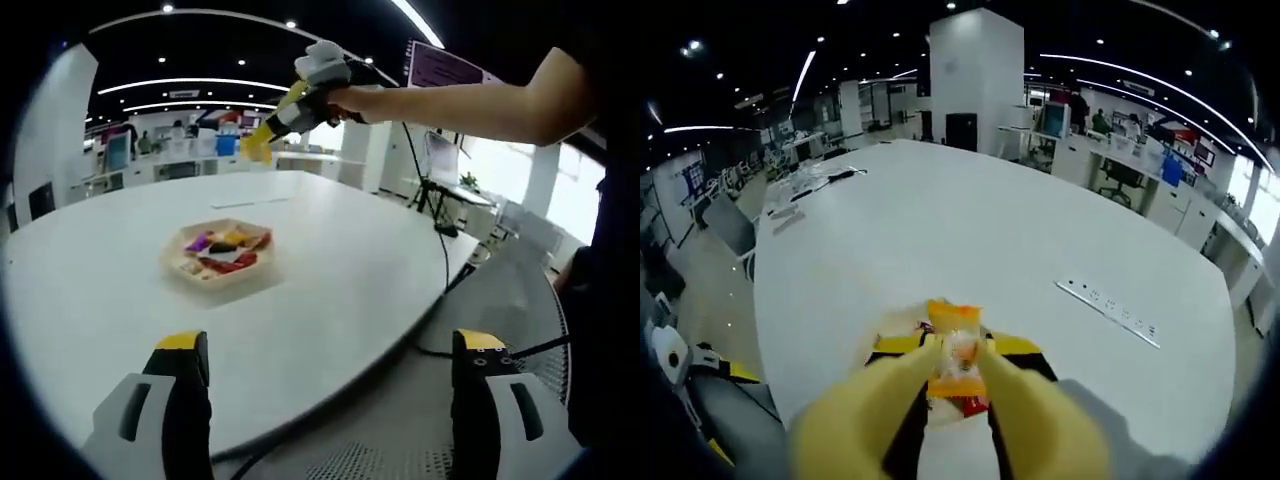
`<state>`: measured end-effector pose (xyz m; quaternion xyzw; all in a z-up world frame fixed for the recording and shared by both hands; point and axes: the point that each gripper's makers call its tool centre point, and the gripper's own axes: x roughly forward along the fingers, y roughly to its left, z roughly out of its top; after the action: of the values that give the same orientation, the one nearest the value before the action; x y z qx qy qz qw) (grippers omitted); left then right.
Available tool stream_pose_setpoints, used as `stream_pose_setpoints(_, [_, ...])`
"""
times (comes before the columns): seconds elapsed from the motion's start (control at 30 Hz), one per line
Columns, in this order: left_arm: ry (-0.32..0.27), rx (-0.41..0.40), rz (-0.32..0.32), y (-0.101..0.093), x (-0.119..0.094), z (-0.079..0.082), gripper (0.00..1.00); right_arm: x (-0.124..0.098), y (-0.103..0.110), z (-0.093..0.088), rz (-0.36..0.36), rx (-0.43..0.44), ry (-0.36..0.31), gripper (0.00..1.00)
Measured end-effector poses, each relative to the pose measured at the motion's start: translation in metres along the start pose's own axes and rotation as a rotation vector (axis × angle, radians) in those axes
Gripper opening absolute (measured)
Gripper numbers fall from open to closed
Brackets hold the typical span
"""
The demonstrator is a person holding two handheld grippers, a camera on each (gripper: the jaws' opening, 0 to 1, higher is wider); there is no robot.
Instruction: Place the target food into the container with the food tongs after gripping and lifting it, then release it inside without dropping or visibly crushing the food.
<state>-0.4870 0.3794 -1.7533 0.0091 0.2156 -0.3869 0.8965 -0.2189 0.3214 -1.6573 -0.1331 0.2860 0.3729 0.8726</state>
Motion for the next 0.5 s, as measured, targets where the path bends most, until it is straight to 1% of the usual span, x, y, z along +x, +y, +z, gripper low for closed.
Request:
stream_pose_setpoints(0.2, [-0.008,0.001,0.003,0.001,0.0,0.001,0.99,0.015,0.021,0.011,0.04,-0.022,-0.001,0.22])
stream_pose_setpoints(0.4, [-0.016,0.002,0.008,0.002,-0.001,0.003,0.99,0.023,0.034,0.019,0.065,-0.042,0.002,0.22])
stream_pose_setpoints(0.5, [-0.02,0.001,0.009,0.003,-0.002,0.003,0.99,0.026,0.038,0.018,0.077,-0.05,0.009,0.22])
